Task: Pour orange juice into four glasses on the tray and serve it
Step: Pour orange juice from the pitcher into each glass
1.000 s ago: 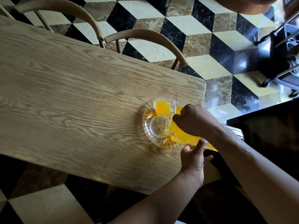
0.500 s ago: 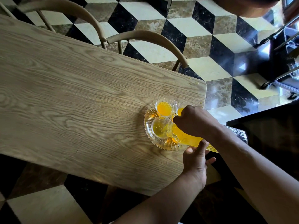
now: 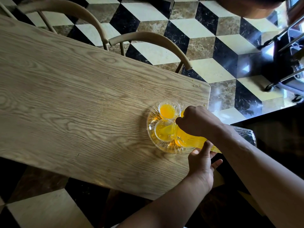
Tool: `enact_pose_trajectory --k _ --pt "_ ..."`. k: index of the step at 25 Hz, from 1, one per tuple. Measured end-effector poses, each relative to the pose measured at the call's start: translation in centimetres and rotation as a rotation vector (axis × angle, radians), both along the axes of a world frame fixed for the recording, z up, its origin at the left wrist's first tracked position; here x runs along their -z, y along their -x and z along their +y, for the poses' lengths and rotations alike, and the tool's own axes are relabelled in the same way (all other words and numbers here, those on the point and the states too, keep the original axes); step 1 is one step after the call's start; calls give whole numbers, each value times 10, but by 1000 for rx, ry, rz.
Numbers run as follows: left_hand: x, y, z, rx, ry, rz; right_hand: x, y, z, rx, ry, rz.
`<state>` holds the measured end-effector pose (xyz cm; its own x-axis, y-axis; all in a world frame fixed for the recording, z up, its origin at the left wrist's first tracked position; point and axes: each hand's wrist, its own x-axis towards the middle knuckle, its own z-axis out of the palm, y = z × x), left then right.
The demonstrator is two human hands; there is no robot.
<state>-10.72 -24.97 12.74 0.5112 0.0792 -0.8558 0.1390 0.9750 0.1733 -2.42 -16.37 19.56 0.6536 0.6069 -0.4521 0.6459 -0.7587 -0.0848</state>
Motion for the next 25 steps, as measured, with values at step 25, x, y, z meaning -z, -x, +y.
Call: enact_pose_trajectory --k 25 --pt "-2 -6 -3 -98 -21 -25 -2 -2 10 -51 55 -13"
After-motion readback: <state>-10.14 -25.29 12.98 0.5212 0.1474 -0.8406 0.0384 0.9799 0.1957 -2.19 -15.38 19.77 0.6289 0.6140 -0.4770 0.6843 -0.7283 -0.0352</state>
